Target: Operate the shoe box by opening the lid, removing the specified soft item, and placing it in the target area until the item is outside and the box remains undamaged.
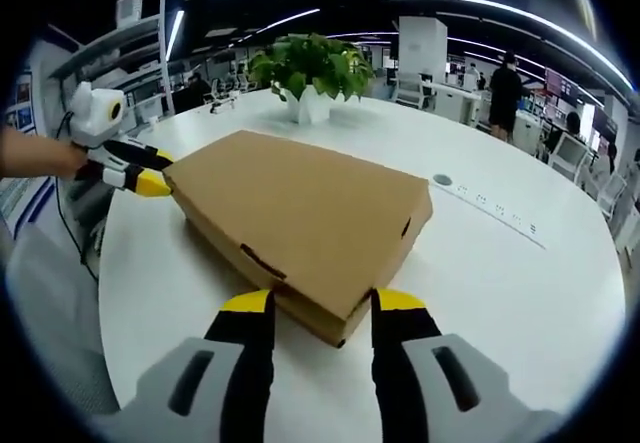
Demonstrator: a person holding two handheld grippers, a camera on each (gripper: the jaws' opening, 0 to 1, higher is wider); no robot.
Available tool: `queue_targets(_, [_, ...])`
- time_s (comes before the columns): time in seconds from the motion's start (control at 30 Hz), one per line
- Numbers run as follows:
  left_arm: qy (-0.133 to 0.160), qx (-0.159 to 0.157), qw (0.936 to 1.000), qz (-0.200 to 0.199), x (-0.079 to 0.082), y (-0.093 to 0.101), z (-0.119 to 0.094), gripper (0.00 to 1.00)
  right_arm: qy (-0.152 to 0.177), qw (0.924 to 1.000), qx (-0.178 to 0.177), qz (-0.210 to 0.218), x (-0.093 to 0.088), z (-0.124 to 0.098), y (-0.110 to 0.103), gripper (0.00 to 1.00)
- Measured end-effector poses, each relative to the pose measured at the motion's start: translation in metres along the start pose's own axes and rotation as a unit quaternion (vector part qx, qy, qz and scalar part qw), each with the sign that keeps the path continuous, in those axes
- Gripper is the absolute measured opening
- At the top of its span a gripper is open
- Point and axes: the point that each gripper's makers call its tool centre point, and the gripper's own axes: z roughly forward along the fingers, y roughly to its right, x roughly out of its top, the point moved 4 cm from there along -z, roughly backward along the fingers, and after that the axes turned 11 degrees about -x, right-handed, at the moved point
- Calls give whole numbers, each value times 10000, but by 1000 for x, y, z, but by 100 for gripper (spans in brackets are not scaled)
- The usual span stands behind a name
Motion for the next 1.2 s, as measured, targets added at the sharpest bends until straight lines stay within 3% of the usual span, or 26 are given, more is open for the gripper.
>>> queue_targets(1.2, [-672,-600,9954,325,-28,-14,-48,34,34,9999,128,89,-20,-40,-70,28])
